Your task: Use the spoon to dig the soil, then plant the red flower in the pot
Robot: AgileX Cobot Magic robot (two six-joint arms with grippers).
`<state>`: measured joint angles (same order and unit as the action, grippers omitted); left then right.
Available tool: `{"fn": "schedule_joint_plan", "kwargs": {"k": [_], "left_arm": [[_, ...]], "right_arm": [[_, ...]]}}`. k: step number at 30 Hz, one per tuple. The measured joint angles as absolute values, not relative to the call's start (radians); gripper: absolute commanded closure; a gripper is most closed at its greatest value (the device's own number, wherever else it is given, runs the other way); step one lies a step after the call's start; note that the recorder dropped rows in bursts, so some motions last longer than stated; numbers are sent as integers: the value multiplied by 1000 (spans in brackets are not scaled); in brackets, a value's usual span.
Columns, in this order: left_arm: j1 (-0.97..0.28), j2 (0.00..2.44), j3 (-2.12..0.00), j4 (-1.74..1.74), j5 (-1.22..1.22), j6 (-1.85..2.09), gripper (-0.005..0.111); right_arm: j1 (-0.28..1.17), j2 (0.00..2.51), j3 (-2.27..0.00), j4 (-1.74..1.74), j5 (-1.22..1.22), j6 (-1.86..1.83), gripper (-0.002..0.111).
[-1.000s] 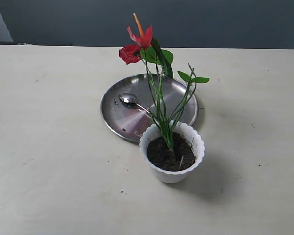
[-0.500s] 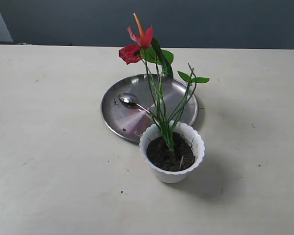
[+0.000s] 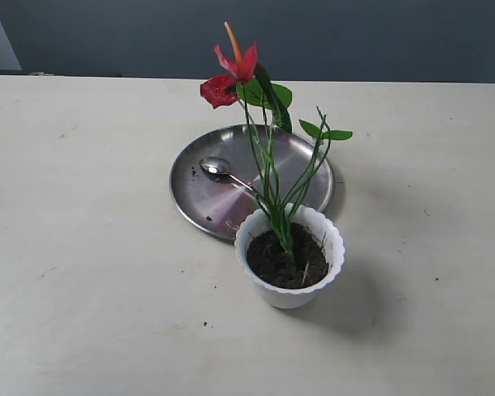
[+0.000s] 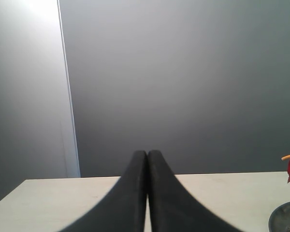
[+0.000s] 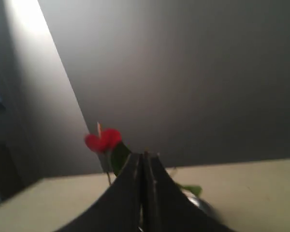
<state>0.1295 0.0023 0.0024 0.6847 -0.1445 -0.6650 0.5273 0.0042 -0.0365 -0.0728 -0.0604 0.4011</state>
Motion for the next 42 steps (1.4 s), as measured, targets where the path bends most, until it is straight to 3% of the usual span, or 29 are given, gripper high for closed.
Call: {"fn": "schedule_joint_plan", "kwargs": {"k": [9,21,32,42], "left_arm": [[130,2,2,685,-145,-665,106],[130,2,2,685,-145,-665,106],[130,2,2,685,-145,-665,106],[130,2,2,685,-145,-665,106]], "right_arm": [[527,4,-1,-65,162,127,109],[524,4,-1,-61,190,112,109],[224,4,-1,-50,190,112,109],[145,4,-1,-50,191,109,109]]}}
